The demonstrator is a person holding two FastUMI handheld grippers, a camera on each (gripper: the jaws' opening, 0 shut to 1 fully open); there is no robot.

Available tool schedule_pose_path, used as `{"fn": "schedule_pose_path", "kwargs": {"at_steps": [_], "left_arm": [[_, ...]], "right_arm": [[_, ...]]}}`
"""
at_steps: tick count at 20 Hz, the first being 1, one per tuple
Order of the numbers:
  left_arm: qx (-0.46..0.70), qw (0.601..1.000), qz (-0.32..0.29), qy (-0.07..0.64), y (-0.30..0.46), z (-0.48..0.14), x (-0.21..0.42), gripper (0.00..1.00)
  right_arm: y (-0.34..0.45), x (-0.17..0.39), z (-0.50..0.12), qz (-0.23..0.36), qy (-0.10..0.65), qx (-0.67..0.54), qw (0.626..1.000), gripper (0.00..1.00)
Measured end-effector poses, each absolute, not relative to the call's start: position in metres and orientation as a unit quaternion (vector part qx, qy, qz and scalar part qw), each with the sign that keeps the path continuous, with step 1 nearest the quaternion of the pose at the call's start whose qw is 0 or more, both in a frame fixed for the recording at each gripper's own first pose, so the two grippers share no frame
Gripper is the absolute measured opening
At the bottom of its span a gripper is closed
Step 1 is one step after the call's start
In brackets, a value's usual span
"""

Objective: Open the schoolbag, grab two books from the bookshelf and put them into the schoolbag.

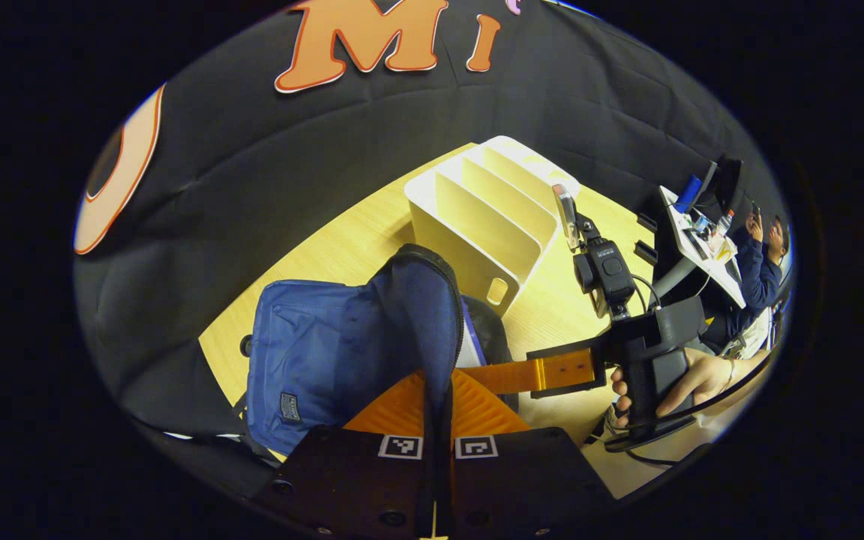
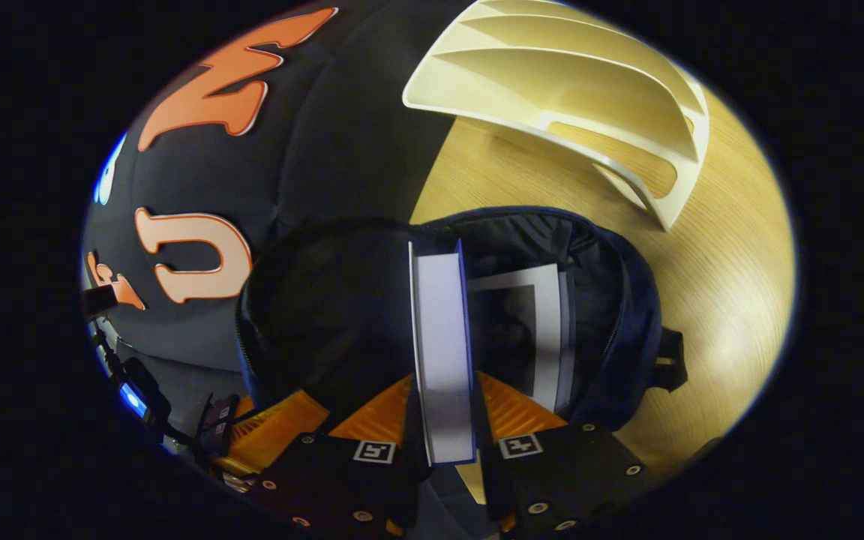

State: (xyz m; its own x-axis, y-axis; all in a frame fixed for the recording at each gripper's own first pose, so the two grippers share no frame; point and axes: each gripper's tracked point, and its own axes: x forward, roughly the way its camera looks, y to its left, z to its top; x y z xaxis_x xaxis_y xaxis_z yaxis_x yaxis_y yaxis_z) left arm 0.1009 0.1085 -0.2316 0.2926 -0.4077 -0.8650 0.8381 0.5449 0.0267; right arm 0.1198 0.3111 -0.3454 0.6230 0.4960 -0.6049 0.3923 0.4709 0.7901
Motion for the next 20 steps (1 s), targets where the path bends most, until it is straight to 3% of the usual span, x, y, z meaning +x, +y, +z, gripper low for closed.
{"fn": "schedule_pose_path", "kwargs": {"at_steps": [1, 2, 3, 4, 17, 19, 20], "left_arm": [[0.248, 0.765, -0.406, 0.434, 0.11, -0.234, 0.103, 0.02], [0.246, 0.765, -0.405, 0.436, 0.112, -0.237, 0.104, 0.02], [0.241, 0.766, -0.405, 0.438, 0.113, -0.238, 0.104, 0.02], [0.239, 0.766, -0.405, 0.438, 0.113, -0.236, 0.104, 0.02], [0.201, 0.776, -0.383, 0.459, 0.113, -0.242, 0.095, 0.02], [0.184, 0.774, -0.39, 0.464, 0.103, -0.245, 0.086, 0.14], [0.179, 0.772, -0.396, 0.465, 0.101, -0.245, 0.079, 0.36]], "right_arm": [[0.311, 0.119, -0.343, 0.038, 0.434, 0.514, 0.739, 0.51], [0.307, 0.116, -0.34, 0.039, 0.436, 0.51, 0.74, 0.46], [0.304, 0.114, -0.338, 0.039, 0.435, 0.508, 0.742, 0.75], [0.301, 0.112, -0.334, 0.038, 0.434, 0.506, 0.744, 0.97], [0.27, 0.094, -0.299, 0.053, 0.419, 0.49, 0.763, 0.97], [0.254, 0.09, -0.289, 0.053, 0.41, 0.485, 0.771, 0.97], [0.244, 0.086, -0.286, 0.05, 0.407, 0.482, 0.775, 0.97]]}}
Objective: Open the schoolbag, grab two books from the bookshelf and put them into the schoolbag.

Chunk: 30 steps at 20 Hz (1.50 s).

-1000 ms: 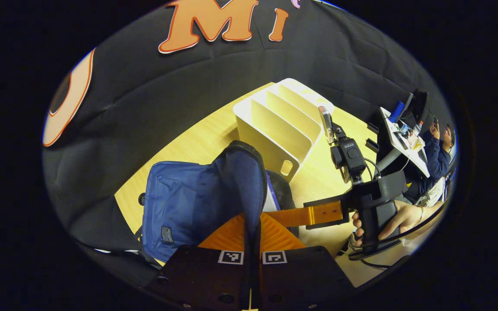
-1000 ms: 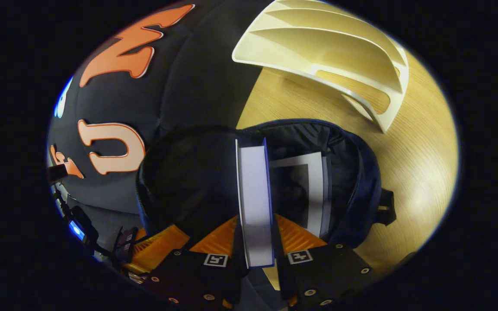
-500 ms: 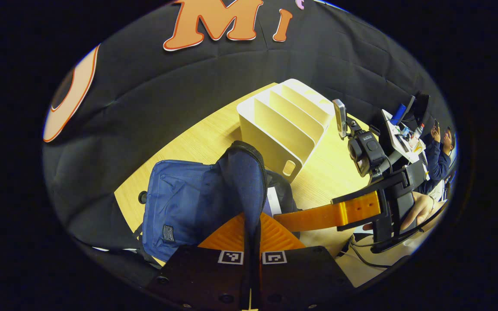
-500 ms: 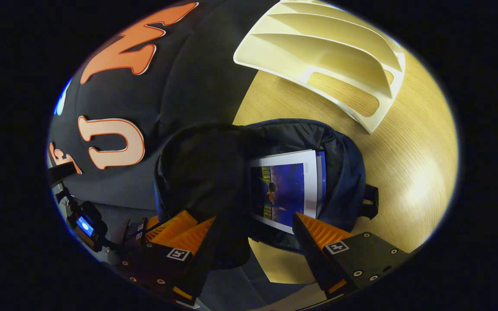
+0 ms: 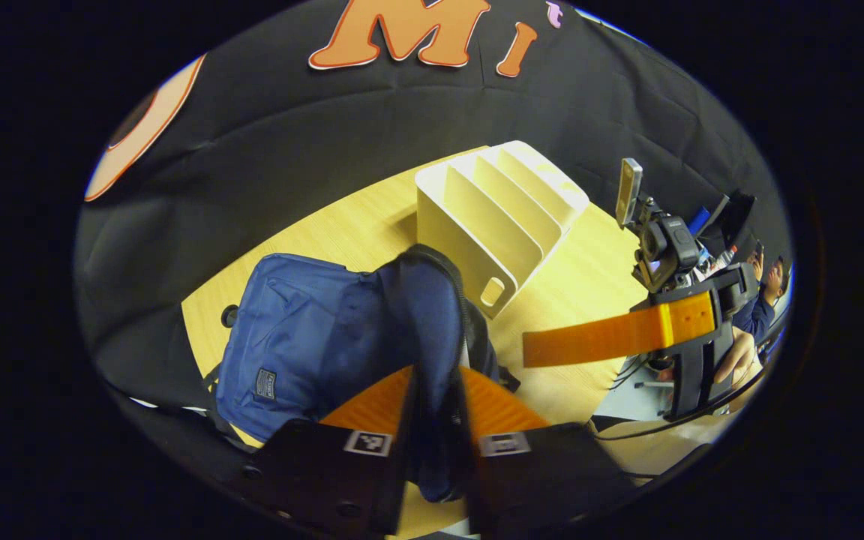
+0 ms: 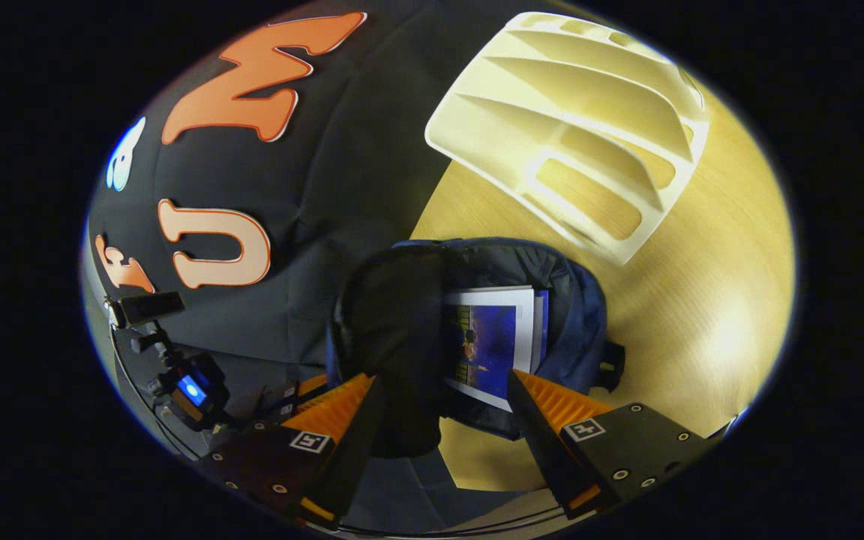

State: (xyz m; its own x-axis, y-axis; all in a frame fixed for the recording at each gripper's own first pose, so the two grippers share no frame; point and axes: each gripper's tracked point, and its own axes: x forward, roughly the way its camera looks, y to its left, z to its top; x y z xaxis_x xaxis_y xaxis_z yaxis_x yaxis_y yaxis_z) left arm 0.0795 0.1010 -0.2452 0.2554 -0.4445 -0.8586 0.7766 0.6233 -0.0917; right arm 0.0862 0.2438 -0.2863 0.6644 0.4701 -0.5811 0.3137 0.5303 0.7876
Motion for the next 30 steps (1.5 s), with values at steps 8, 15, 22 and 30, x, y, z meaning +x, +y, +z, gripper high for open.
{"fn": "schedule_pose_path", "kwargs": {"at_steps": [8, 15, 22, 30], "left_arm": [[0.159, 0.839, -0.334, 0.4, 0.04, -0.205, 0.059, 0.95], [0.039, 0.912, -0.272, 0.304, -0.064, -0.145, 0.006, 0.95], [0.01, 0.952, -0.218, 0.216, -0.1, -0.101, -0.022, 0.95], [0.026, 0.981, -0.142, 0.13, -0.082, -0.07, -0.021, 0.95]], "right_arm": [[0.152, 0.064, -0.248, 0.077, 0.404, 0.439, 0.799, 0.96], [0.031, 0.047, -0.174, 0.111, 0.364, 0.287, 0.879, 0.96], [-0.031, 0.024, -0.121, 0.101, 0.283, 0.202, 0.932, 0.96], [-0.107, 0.011, -0.071, -0.034, 0.137, 0.084, 0.986, 0.96]]}}
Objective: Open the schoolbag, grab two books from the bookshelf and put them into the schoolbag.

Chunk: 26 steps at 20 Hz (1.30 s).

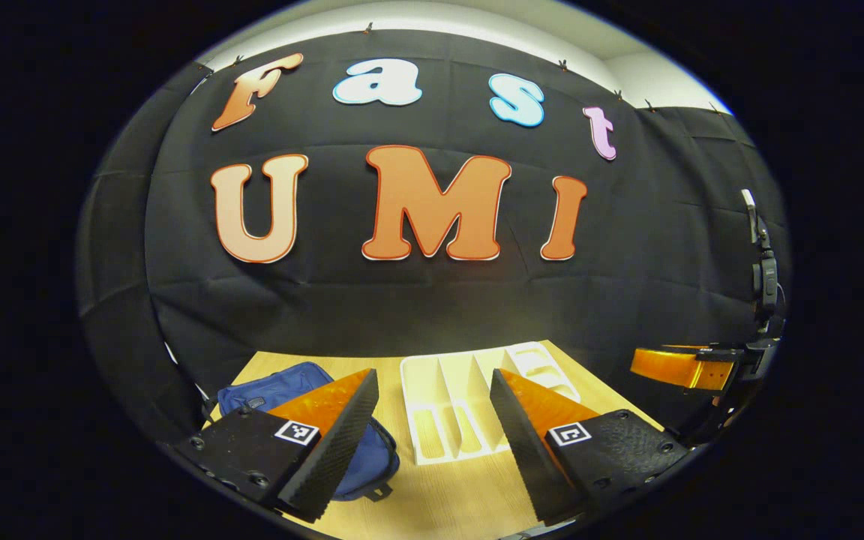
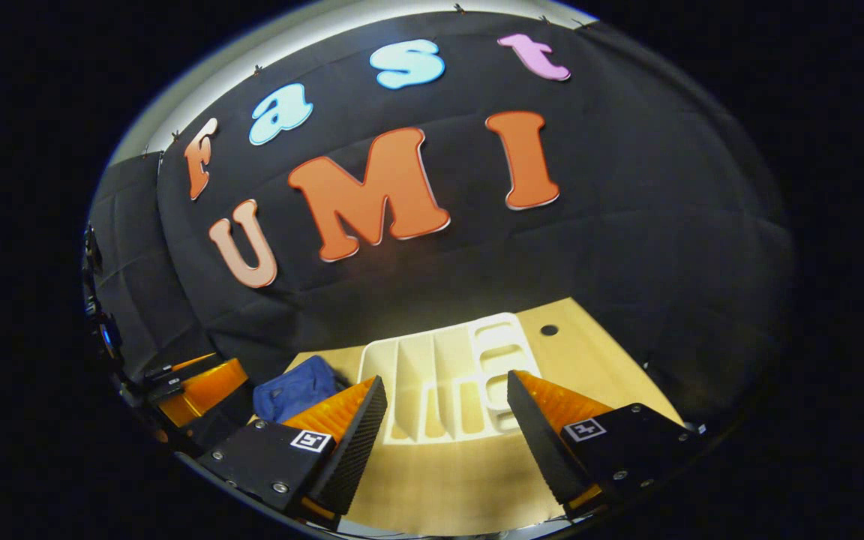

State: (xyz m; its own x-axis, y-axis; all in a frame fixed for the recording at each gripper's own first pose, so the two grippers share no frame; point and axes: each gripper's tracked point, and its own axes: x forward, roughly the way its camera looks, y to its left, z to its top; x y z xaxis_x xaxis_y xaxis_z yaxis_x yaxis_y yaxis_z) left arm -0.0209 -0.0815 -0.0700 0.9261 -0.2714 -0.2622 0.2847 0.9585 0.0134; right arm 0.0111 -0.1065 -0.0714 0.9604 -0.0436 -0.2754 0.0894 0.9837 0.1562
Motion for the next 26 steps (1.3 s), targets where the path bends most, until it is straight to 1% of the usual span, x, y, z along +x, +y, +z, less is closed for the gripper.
{"fn": "schedule_pose_path", "kwargs": {"at_steps": [3, 6, 8, 9, 18, 23, 26], "left_arm": [[0.028, 0.983, -0.127, 0.127, -0.075, -0.074, -0.019, 0.95], [0.022, 0.985, -0.118, 0.125, -0.069, -0.078, -0.018, 0.95], [0.016, 0.985, -0.116, 0.129, -0.066, -0.079, -0.019, 0.95], [0.014, 0.985, -0.117, 0.127, -0.065, -0.078, -0.019, 0.95], [0.018, 0.986, -0.121, 0.116, -0.062, -0.067, -0.018, 0.95], [0.015, 0.987, -0.108, 0.118, -0.057, -0.073, -0.019, 0.95], [0.02, 0.987, -0.105, 0.121, -0.053, -0.073, -0.018, 0.95]], "right_arm": [[-0.122, 0.009, -0.063, -0.07, 0.099, 0.045, 0.992, 0.96], [-0.125, 0.005, -0.053, -0.085, 0.077, 0.015, 0.993, 0.96], [-0.121, 0.006, -0.052, -0.082, 0.078, 0.023, 0.993, 0.96], [-0.124, 0.014, -0.061, -0.082, 0.081, 0.026, 0.993, 0.96], [-0.12, 0.019, -0.059, -0.076, 0.083, 0.031, 0.993, 0.97], [-0.122, 0.023, -0.056, -0.081, 0.074, 0.017, 0.994, 0.97], [-0.12, 0.024, -0.059, -0.076, 0.083, 0.025, 0.993, 0.97]]}}
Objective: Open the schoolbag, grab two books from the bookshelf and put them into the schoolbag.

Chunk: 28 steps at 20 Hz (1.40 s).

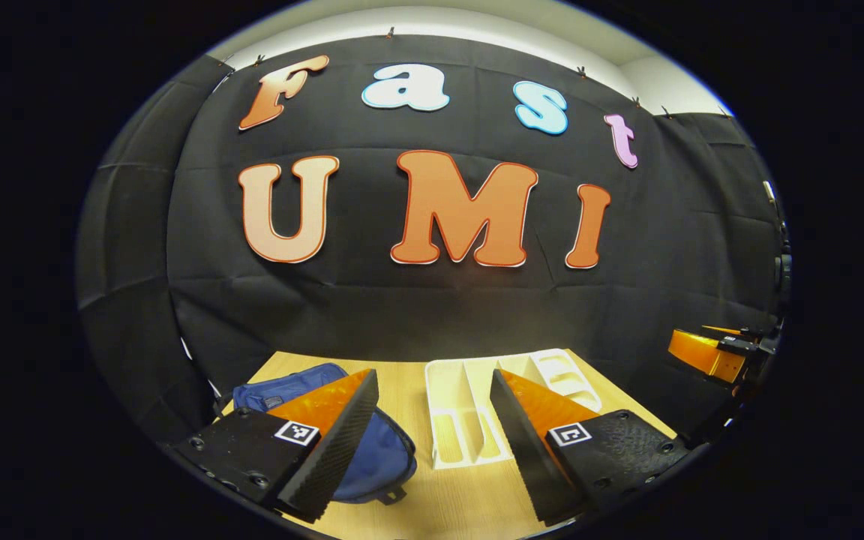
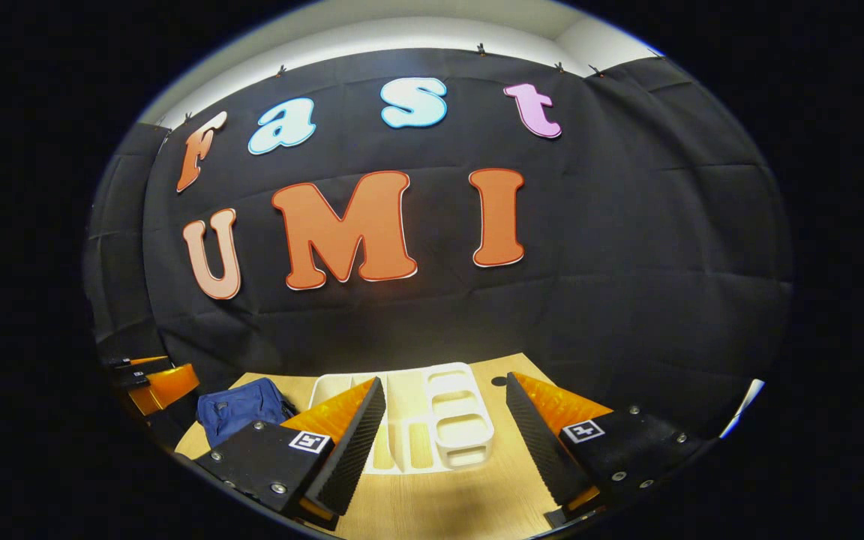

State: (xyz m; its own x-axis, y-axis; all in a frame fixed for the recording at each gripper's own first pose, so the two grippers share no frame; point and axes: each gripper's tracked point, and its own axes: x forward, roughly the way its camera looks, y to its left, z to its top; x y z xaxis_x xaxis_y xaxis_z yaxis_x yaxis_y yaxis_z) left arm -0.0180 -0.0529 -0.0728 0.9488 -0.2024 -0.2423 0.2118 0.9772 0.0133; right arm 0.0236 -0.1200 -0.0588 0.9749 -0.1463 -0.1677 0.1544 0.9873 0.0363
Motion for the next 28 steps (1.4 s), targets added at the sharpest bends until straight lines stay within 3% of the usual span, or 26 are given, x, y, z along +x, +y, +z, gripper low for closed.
{"fn": "schedule_pose_path", "kwargs": {"at_steps": [28], "left_arm": [[0.044, 0.986, -0.105, 0.121, -0.046, -0.079, 0.004, 0.95]], "right_arm": [[-0.106, 0.05, -0.058, -0.072, 0.087, 0.026, 0.993, 0.97]]}}
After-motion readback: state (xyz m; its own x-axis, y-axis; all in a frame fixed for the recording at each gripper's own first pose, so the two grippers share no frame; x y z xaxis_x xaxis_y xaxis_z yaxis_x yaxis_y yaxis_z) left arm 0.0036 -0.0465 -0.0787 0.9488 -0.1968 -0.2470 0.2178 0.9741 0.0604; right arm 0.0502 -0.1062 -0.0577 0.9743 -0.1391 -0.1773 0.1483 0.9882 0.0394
